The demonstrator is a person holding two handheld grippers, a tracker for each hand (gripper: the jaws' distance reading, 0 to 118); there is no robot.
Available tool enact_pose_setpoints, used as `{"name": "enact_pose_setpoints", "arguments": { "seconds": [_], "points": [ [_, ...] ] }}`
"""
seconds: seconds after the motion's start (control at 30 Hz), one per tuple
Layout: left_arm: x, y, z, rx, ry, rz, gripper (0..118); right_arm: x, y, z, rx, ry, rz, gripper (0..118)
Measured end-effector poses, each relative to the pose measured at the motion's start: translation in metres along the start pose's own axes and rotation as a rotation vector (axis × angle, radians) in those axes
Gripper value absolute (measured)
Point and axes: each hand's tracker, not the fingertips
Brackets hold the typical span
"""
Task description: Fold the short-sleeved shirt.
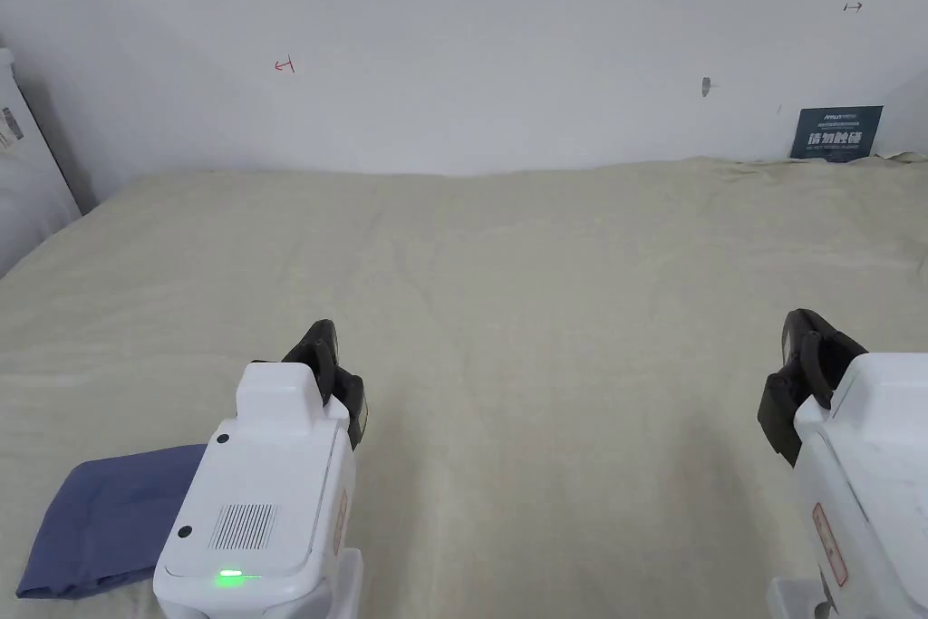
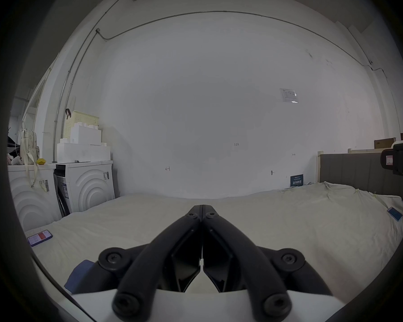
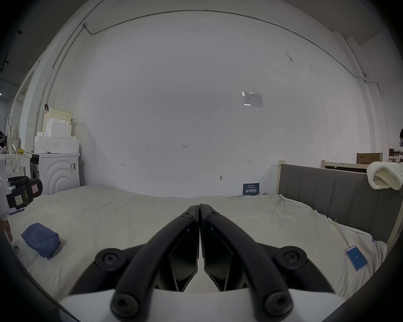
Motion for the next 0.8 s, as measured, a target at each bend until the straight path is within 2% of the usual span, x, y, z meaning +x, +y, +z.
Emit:
{"name": "enact_pose_setpoints", "arguments": {
  "seconds": [0.17, 0.3, 0.8],
  "points": [
    [-0.001, 0.0, 0.0, 0.0, 0.003, 0.005, 0, 0.007, -0.017, -0.006, -0.002, 0.0, -0.001, 0],
    [-0.001, 0.0, 0.0, 0.0, 0.005, 0.003, 0, -0.002, 0.005, 0.004, 0.001, -0.002, -0.002, 0],
    [-0.005, -0.001, 0.0, 0.001, 0.009, 0.01, 0, 0.002, -0.002, 0.0, 0.008, -0.003, 0.001, 0]
  ]
}}
